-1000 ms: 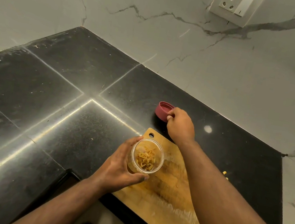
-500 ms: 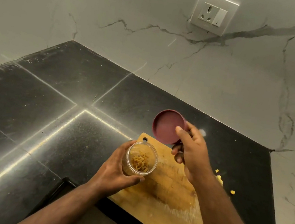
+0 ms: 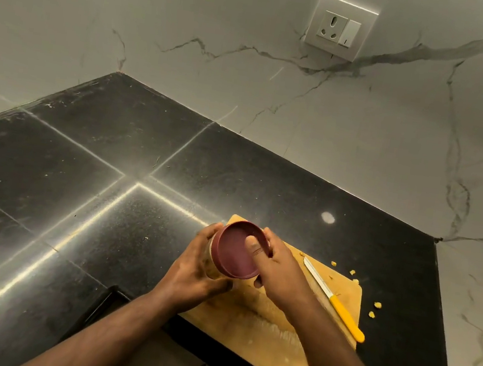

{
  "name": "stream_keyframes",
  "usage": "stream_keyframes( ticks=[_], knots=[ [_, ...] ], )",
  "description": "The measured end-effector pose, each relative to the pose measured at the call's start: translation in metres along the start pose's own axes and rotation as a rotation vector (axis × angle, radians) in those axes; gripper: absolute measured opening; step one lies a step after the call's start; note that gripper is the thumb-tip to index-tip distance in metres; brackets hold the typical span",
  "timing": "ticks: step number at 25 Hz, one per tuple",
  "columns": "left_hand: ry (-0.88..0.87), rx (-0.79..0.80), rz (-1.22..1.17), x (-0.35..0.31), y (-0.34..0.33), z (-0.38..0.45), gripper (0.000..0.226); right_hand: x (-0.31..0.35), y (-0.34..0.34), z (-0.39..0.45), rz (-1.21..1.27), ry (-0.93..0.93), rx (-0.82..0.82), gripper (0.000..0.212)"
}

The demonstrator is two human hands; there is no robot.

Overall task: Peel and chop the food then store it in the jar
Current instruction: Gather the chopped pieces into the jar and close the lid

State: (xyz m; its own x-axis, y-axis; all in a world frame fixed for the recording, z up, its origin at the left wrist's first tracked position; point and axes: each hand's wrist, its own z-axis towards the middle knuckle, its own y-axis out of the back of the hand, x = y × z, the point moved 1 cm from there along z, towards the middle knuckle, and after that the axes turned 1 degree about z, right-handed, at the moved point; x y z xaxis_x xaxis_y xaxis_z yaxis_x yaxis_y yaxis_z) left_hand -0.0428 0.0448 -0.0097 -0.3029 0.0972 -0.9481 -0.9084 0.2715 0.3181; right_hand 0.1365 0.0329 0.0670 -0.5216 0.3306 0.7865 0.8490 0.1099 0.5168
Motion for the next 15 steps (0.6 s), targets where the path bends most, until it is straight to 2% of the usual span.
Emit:
stream_keyframes(
  ticks=[3,6,8,10,13,15],
  knots=[
    [0.002,0.004,-0.066,0.002,-0.001,0.000,0.100,0.008,-0.002,-0.003,-0.315,0.153,0.004,0.107],
    [-0.014,0.037,-0.065,-0.004,-0.001,0.002,0.103,0.011,-0.006,-0.002,-0.326,0.221,0.049,0.121],
    [-0.014,0.087,-0.049,-0.007,0.002,0.003,0.110,0.011,-0.002,0.000,-0.259,0.204,0.014,0.119],
    [-0.020,0.099,-0.131,-0.006,0.007,0.006,0.113,0.008,0.007,0.001,-0.107,0.158,-0.002,0.114],
    [0.092,-0.052,-0.512,-0.018,0.014,0.011,0.093,0.001,0.016,-0.002,0.255,0.092,0.022,0.109],
    [0.224,-0.130,-0.775,-0.030,0.014,0.017,0.072,-0.001,0.018,-0.006,0.376,0.097,0.036,0.105]
  ],
)
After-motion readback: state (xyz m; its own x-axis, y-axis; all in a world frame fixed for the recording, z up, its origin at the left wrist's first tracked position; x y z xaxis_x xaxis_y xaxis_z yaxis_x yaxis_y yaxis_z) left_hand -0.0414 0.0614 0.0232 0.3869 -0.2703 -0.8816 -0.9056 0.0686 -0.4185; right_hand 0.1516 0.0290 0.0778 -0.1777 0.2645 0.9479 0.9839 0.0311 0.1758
